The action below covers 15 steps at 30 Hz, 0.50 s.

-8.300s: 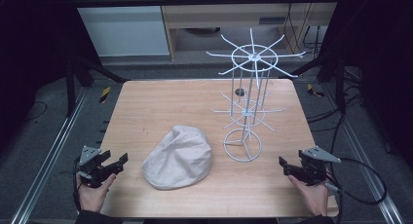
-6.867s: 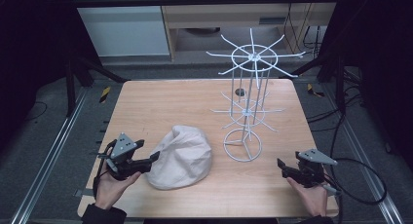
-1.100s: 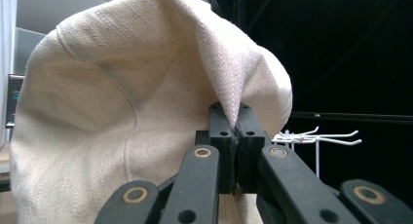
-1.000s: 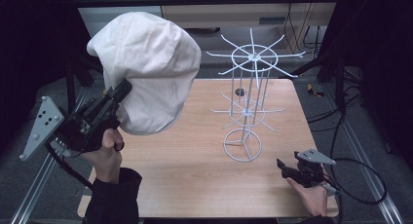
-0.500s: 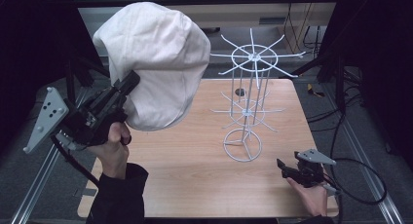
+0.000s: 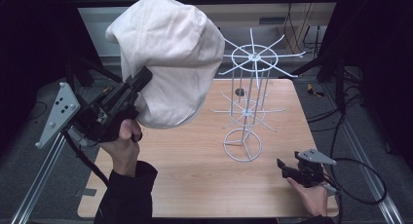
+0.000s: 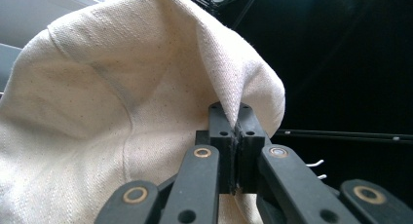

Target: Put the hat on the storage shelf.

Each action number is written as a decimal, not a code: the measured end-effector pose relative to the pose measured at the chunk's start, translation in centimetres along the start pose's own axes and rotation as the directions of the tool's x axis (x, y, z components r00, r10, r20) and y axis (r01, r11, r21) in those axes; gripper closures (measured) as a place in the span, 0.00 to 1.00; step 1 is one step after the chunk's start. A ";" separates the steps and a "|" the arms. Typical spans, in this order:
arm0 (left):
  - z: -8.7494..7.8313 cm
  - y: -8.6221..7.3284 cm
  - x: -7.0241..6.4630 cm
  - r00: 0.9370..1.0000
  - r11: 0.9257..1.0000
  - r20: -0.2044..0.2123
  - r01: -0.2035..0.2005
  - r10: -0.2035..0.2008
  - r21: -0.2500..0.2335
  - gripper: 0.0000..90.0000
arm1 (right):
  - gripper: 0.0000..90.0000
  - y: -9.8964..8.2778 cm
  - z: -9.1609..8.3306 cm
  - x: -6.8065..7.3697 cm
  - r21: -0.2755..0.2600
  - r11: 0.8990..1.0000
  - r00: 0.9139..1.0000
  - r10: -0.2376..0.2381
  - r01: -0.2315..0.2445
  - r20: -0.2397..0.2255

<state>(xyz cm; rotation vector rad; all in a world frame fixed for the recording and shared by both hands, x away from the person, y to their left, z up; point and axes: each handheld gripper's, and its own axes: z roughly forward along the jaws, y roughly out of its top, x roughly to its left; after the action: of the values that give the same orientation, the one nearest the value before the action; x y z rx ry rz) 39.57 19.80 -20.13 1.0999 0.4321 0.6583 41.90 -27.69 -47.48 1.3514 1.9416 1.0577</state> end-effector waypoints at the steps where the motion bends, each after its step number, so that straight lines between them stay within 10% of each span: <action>1: 0.2 -0.1 -0.1 1.000 1.000 0.004 -0.005 0.005 -0.006 0.98 | 0.30 0.0 0.0 0.0 0.000 1.000 1.000 0.000 0.000 0.001; 15: 1.9 -0.6 -1.4 0.998 1.000 0.064 0.017 -0.018 0.012 0.98 | 0.30 0.0 0.0 0.0 -0.001 1.000 1.000 -0.001 0.001 -0.001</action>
<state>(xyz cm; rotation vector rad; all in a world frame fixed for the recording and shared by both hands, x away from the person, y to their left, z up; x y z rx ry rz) 39.91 17.40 -19.90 1.1242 0.3903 0.6035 41.91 -27.72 -47.47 1.3498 1.9416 1.0589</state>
